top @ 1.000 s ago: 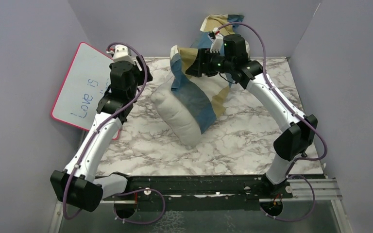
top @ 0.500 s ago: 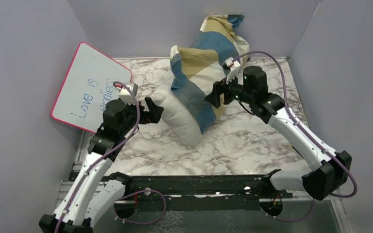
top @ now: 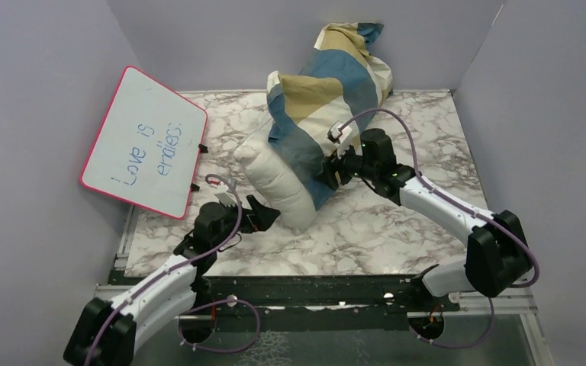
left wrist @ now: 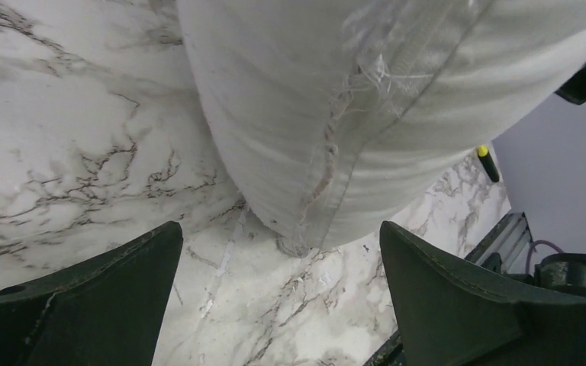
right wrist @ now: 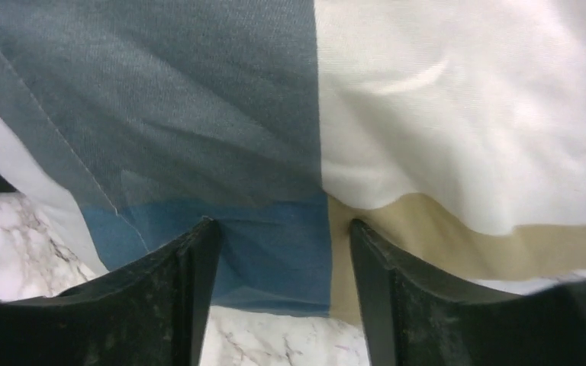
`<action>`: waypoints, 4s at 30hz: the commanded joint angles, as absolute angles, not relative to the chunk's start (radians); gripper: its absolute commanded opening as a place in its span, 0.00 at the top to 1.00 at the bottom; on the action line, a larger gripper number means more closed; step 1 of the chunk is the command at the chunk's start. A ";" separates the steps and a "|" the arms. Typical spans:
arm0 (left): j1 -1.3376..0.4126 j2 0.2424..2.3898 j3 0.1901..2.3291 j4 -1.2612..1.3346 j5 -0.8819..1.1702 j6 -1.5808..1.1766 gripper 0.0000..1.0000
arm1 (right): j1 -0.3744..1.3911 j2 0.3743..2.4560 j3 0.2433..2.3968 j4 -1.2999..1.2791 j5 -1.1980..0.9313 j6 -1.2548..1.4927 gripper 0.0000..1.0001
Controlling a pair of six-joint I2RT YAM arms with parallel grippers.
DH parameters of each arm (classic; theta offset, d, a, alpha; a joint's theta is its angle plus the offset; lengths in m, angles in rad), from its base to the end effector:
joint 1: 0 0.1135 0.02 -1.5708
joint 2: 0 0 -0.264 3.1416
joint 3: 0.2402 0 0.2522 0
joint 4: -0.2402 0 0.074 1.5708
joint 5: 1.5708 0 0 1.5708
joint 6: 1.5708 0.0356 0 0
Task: Put the pillow into the pillowcase
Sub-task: Stuff the pillow into the pillowcase.
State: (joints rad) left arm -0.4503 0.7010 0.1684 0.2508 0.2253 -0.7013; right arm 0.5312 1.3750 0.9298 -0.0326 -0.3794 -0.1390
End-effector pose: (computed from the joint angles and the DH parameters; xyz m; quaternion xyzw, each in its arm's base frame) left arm 0.1443 -0.0786 0.1809 -0.0324 0.7965 -0.4004 0.4518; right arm 0.2612 0.1687 0.2719 -0.3685 0.7601 0.2575 0.4692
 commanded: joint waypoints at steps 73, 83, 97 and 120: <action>-0.584 0.482 0.736 -0.496 -0.593 -0.673 0.34 | 1.018 2.220 2.120 -0.347 0.314 -0.332 0.17; -0.586 0.337 0.739 -0.614 -0.644 -0.703 0.37 | 1.032 2.455 2.331 -0.292 0.403 -0.559 0.12; -0.585 0.385 0.351 -0.235 -0.325 -0.999 0.38 | 0.948 2.075 1.953 -0.222 0.184 -0.208 1.00; -0.399 1.055 0.383 0.809 0.133 -0.967 0.10 | 0.833 1.488 1.341 -0.009 -0.093 0.073 1.00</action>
